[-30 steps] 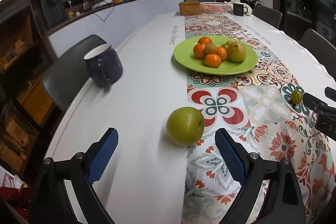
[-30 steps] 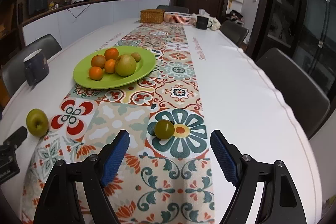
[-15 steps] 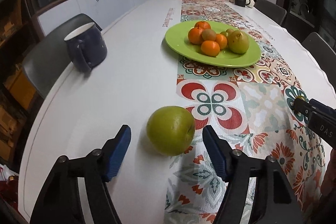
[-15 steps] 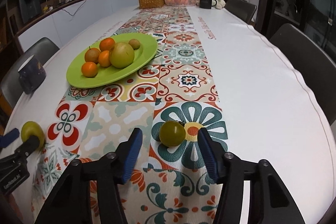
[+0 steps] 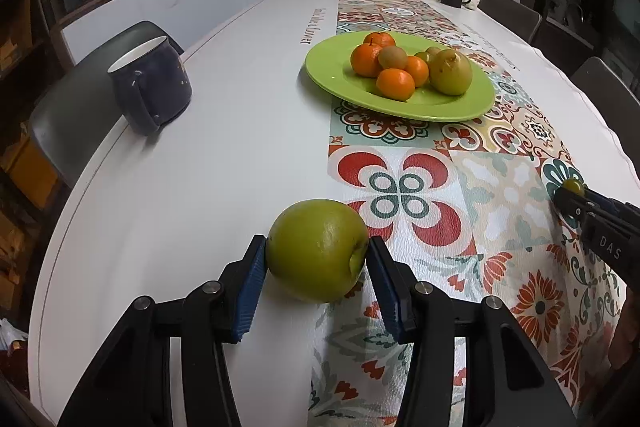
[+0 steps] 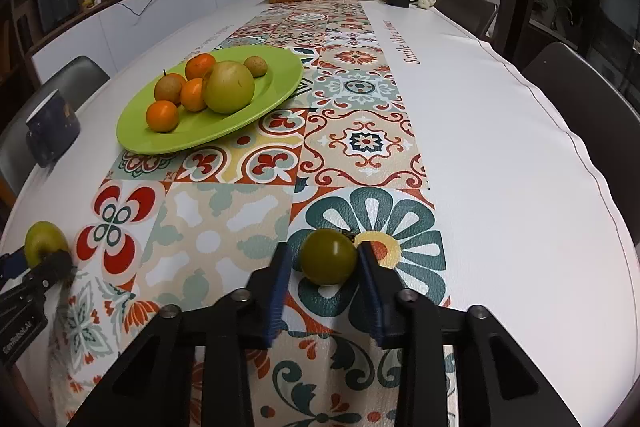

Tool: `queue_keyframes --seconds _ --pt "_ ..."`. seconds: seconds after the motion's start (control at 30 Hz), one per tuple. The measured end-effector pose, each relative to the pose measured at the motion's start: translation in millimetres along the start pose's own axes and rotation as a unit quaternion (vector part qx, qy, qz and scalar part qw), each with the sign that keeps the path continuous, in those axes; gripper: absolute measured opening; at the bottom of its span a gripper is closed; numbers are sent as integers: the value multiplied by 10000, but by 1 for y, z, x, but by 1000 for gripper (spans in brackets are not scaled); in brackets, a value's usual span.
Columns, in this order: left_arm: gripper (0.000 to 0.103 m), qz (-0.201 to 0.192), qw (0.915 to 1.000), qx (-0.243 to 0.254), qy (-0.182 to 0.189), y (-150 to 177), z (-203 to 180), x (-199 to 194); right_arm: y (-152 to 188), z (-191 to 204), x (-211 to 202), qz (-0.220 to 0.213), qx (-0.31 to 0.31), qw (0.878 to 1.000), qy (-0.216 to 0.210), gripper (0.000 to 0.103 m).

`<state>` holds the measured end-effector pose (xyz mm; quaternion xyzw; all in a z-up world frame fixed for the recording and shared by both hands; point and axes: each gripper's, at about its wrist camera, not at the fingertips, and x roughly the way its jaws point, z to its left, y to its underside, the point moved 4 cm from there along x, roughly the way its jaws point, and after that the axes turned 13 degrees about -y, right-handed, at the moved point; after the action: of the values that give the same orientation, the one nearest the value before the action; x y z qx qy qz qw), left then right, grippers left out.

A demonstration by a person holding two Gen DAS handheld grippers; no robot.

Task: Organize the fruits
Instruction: 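Grasp the green apple with the left tool while the right tool grasps a small green fruit, then carry the apple and green fruit in both tools over the plate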

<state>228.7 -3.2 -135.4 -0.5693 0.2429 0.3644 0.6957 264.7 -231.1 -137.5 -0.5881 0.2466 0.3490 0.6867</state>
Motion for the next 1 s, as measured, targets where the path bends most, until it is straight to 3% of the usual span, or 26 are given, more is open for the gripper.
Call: queue_keyframes --seconds 0.3,1.0 --pt "50 -4 9998 21 192 1 0 -8 -2 11 -15 -149 -211 9996 -126 29" --pt "49 -803 9953 167 515 -18 3 -78 -16 61 -89 -829 -806 9904 -758 29"
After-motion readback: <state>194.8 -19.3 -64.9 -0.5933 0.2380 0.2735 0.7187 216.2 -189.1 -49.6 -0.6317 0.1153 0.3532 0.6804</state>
